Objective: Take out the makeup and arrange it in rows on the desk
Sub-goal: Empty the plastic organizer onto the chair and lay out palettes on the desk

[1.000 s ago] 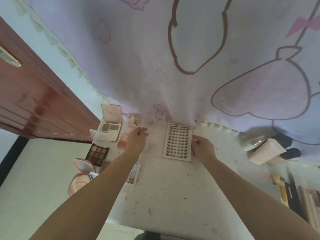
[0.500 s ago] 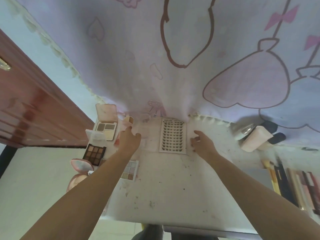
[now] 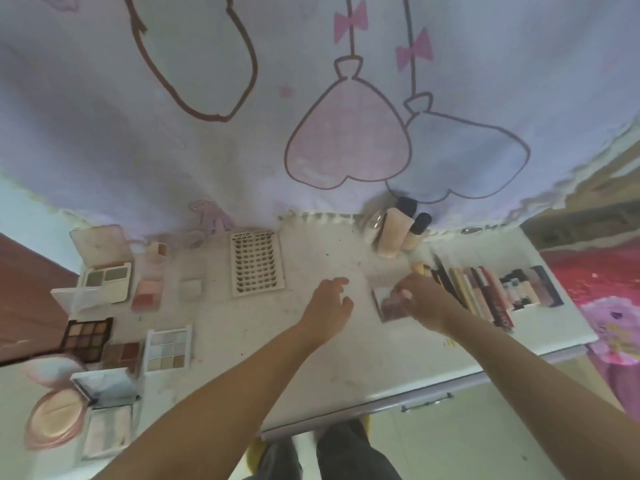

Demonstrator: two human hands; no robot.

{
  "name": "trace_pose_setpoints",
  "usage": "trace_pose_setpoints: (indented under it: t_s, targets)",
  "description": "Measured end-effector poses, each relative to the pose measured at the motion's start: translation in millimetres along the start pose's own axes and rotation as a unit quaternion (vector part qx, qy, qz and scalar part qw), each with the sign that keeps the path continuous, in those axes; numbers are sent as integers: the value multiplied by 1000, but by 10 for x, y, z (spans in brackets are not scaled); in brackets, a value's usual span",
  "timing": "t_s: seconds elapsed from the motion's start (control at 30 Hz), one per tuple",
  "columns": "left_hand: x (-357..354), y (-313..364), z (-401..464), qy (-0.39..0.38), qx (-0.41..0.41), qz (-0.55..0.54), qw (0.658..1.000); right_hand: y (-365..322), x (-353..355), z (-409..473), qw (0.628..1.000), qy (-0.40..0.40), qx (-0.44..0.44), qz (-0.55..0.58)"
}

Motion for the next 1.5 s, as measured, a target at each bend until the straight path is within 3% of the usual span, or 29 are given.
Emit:
trace_pose_setpoints:
  t_s: [0.1,0.23,0.37,0.47,0.53,0.63,0.7,0.8,0.93,1.03,1.07,1.17,1.2,1.27,1.37,1.43,1.5]
  targets:
    - [-568,205,14,-74,31,-18,997,145,-187,-88,982,-98,92,-130]
    - [-715,255,69,-45,90,-106,989,297,-349,-64,957,-99,171,-213]
    - [-725,149,60,-58,130,-222,965,159,-247,92,944,-35,252,-212]
    - [-637,16,21,-45,173,-298,938,59,-167,177,960,-45,253,-114]
    - [-586,-72,-39,-78,201,-426,879,-6,-63,239,978,-44,201,4]
    - [-533,-11,-228,-240,166,-592,751,-358,83,320,971,-25,176,160]
    - [-386,36,-373,-302,116,-626,709,-657,162,341,957,-23,185,222]
    - [-129,-12,-533,-310,81,-670,670,-1077,263,344,946,-33,227,228]
    - [223,-260,-625,-227,67,-681,693,-1542,331,332,934,-70,275,217]
    - [540,-388,-703,-142,44,-663,734,-1612,309,369,928,-96,210,292]
    - [655,-430,-724,-105,36,-638,762,-1599,291,379,915,-104,159,356]
    - [974,-490,-834,15,-15,-466,884,-1601,103,365,817,-161,-14,554]
    - [1047,-468,-883,52,-38,-386,920,-1649,87,356,805,-173,-27,567]
    - [1099,-374,-995,97,-94,-248,959,-1788,85,364,813,-193,0,549]
    - [1091,-347,-1065,103,-140,-180,968,-1929,121,389,838,-180,44,514]
    - [1059,-443,-1033,42,-100,-265,958,-1937,145,400,853,-156,51,495]
    - [1013,-544,-1005,-48,-45,-412,909,-1957,161,391,885,-138,78,438]
Point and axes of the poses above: each hand's wrist, its own z-axis towards the middle knuckle, its own x-axis out of the back of the hand, y = z × x, the point moved 9 cm from there along z, towards the middle knuckle, and after that the axes turned 13 degrees about x, right-handed, at the moved point
